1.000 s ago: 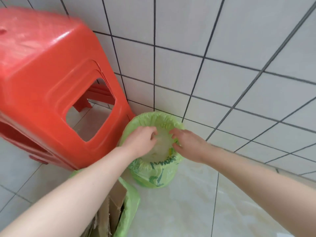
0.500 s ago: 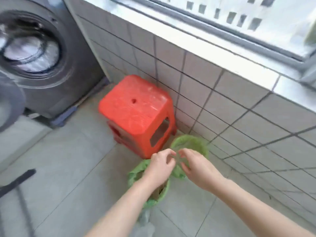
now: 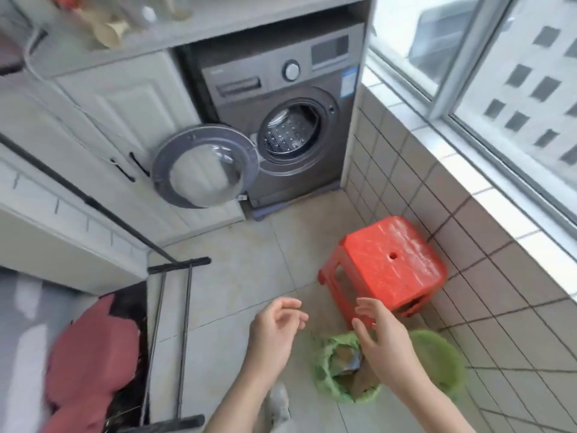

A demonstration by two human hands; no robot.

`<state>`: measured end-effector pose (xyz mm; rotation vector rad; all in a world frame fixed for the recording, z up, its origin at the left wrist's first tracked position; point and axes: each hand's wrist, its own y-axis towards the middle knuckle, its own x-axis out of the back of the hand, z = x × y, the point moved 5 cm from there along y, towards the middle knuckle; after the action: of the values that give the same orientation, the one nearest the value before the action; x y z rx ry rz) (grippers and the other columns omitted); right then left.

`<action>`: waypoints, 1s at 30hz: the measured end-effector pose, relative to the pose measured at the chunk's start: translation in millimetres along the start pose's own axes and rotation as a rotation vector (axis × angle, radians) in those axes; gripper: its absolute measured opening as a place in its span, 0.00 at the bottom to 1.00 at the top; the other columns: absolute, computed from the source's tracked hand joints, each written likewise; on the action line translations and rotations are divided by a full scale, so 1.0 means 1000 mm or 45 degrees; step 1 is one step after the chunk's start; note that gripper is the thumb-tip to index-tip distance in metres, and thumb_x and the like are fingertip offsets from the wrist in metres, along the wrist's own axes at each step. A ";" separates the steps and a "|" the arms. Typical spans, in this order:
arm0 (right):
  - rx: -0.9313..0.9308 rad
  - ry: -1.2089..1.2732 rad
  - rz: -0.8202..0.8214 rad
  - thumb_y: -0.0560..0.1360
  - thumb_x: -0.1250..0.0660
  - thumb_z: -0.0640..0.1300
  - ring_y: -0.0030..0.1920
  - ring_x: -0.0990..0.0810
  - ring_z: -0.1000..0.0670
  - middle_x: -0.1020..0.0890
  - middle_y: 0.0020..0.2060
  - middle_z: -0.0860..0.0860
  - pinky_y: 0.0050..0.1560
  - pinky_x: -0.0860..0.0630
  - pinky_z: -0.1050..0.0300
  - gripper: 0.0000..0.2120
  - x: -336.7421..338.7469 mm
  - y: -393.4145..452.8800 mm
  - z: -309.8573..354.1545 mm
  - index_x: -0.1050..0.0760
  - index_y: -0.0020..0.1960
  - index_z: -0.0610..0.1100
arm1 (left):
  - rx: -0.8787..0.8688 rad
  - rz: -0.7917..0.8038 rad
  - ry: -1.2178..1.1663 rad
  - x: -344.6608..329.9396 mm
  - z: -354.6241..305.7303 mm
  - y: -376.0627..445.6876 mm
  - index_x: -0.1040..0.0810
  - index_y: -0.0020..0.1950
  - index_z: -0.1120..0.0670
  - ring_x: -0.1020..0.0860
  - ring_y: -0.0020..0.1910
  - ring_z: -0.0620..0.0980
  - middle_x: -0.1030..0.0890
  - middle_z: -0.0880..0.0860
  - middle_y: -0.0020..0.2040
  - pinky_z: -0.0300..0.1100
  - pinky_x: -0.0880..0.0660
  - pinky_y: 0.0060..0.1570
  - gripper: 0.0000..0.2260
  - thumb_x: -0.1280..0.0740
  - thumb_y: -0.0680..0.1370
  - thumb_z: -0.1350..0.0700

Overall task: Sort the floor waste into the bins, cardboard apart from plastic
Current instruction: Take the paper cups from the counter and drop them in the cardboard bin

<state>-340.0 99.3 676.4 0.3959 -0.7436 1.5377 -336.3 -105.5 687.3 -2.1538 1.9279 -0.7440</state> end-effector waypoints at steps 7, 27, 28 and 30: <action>0.150 0.020 0.063 0.75 0.33 0.41 0.52 0.20 0.55 0.19 0.49 0.56 0.57 0.24 0.53 0.12 -0.047 0.086 0.147 0.26 0.57 0.47 | -0.114 -0.237 0.002 0.144 -0.042 0.068 0.22 0.45 0.50 0.17 0.39 0.47 0.16 0.47 0.37 0.53 0.21 0.50 0.11 0.36 0.77 0.65; 0.604 0.100 0.124 0.77 0.37 0.44 0.56 0.23 0.53 0.21 0.56 0.53 0.55 0.23 0.52 0.13 -0.073 0.334 0.463 0.27 0.62 0.47 | -0.491 -0.764 0.091 0.377 -0.233 0.264 0.21 0.49 0.53 0.18 0.42 0.43 0.16 0.47 0.38 0.43 0.22 0.48 0.08 0.35 0.75 0.63; 0.620 0.106 0.125 0.77 0.37 0.44 0.57 0.23 0.54 0.21 0.56 0.53 0.56 0.24 0.54 0.14 -0.074 0.350 0.478 0.27 0.62 0.47 | -0.493 -0.791 0.090 0.386 -0.245 0.277 0.21 0.49 0.53 0.19 0.42 0.42 0.16 0.47 0.39 0.43 0.22 0.48 0.08 0.35 0.75 0.64; 0.645 0.107 0.151 0.77 0.37 0.44 0.59 0.24 0.55 0.21 0.57 0.53 0.59 0.25 0.56 0.14 -0.078 0.381 0.504 0.28 0.63 0.46 | -0.488 -0.824 0.082 0.401 -0.264 0.302 0.21 0.50 0.54 0.18 0.42 0.43 0.16 0.47 0.39 0.43 0.22 0.49 0.07 0.35 0.75 0.63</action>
<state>-794.2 -280.8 909.8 0.6651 -0.3065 1.8408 -706.9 -485.5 887.5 -3.0857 1.4747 -0.5543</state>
